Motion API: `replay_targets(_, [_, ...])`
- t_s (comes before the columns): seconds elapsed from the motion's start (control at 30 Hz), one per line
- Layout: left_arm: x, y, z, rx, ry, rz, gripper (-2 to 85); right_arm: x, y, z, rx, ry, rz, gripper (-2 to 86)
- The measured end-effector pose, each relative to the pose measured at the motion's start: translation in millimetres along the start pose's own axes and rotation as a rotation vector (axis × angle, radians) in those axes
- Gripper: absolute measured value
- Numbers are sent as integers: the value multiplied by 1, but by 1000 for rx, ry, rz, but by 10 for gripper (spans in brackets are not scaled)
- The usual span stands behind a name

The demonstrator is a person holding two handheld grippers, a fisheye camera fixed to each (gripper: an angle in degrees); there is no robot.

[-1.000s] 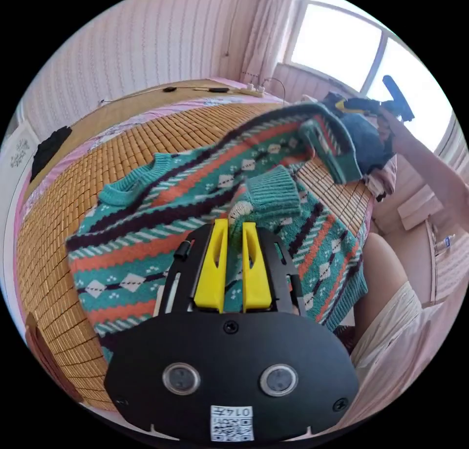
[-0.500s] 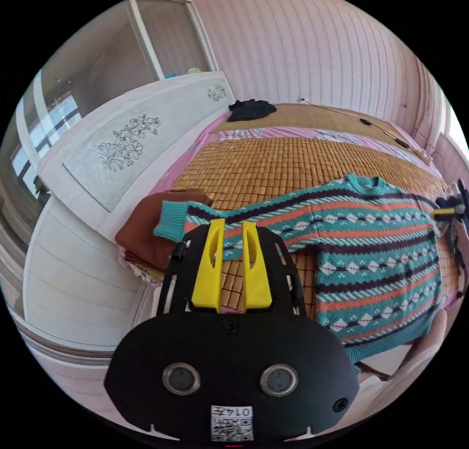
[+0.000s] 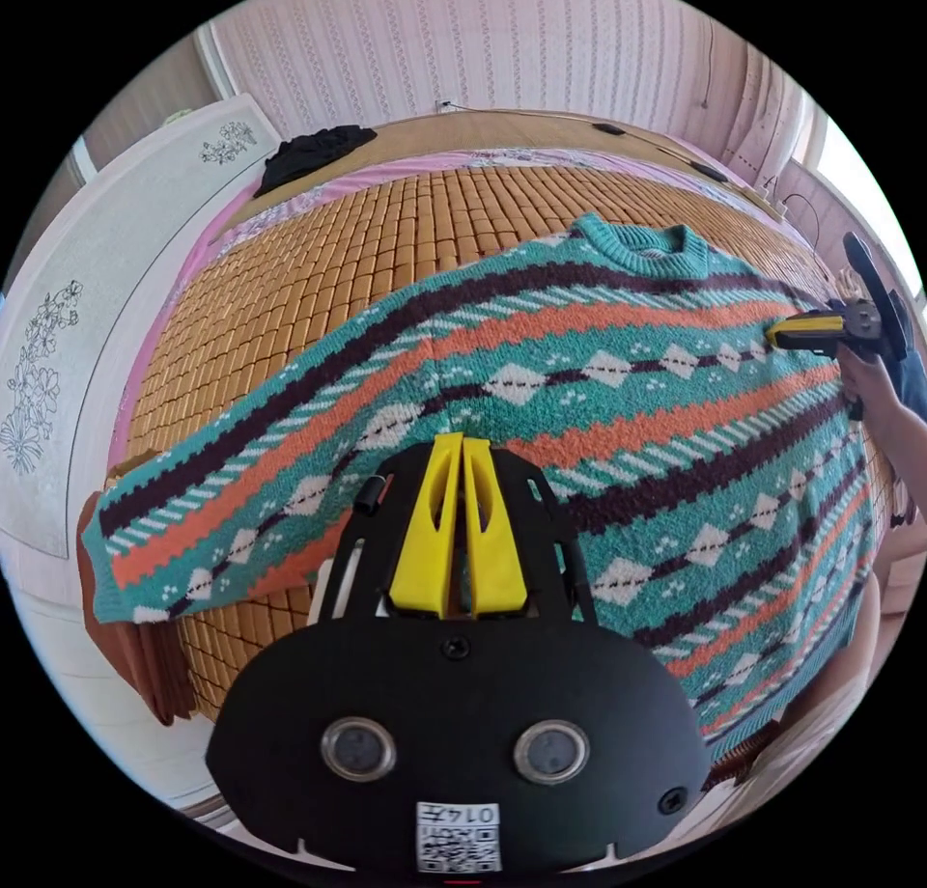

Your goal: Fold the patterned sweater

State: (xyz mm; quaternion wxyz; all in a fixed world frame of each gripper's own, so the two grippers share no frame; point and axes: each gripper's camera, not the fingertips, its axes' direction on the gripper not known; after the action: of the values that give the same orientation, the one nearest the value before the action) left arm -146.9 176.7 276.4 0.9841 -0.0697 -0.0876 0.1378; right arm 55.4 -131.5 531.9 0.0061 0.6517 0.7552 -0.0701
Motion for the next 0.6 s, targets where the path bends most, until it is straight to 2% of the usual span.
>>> replay_targets(0.13, [-2, -44, 11, -4, -33, -5, -9, 28, -24, 3, -58, -114, 89, -9])
replay_targets(0.23, [-12, -43, -8, 18, -7, -47, -8, 36, -1, -14, 16, -123, 131, -9])
replay_targets(0.37, [0, 13, -54, 124, 75, 44, -9, 25, 114, -47, 156, -178, 106, -8])
replay_targets(0.43, [19, 67, -72, 69, 184, 69, -9, 22, 182, -47, 126, -184, 176, -6])
replay_targets(0.53, [52, 125, -89, -21, 356, 81, -10, 7, 290, -45, 54, -336, 264, -4])
replay_targets(0.6, [77, 150, -92, -66, 370, 105, -10, -12, 335, -42, 6, -368, 280, -4])
